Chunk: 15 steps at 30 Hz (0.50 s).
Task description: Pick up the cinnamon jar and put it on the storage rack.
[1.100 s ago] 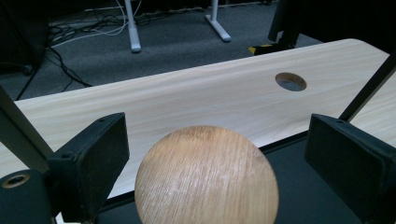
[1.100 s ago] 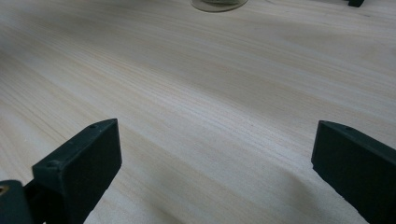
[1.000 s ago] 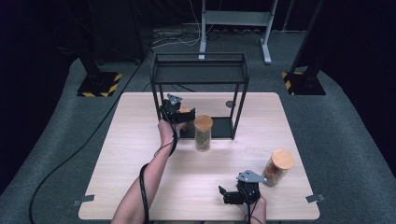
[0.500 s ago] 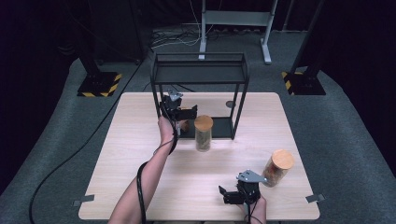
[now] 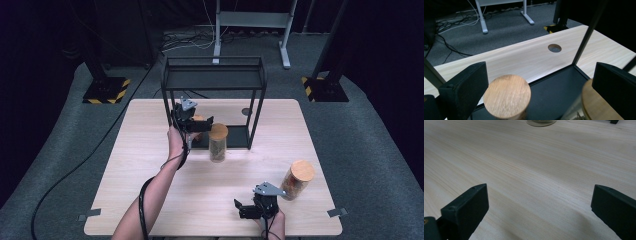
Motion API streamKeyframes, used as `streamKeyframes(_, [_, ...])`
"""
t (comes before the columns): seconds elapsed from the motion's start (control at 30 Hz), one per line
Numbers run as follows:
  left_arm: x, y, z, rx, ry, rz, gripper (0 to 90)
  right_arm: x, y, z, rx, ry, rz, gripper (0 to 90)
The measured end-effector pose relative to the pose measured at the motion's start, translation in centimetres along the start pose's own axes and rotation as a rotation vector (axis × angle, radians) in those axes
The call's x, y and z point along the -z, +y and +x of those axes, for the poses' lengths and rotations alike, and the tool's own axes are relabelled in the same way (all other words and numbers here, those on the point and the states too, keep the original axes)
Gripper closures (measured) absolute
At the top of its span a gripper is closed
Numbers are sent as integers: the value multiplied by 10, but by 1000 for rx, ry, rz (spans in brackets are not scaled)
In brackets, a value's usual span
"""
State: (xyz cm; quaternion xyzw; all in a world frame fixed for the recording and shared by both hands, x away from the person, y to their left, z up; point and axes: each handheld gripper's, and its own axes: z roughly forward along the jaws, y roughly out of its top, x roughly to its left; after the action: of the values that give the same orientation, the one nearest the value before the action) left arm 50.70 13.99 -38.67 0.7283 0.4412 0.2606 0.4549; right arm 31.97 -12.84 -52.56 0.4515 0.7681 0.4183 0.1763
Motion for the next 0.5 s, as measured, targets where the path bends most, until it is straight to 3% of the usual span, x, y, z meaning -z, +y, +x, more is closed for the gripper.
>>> streamKeyframes(0.3, [32,-17,0,-43,-20,0,0,0,0,0,1,1,2,6])
streamKeyframes(0.5, [57,-43,9,-62,-16,27,0,-1,1,2,17,-2,15,5])
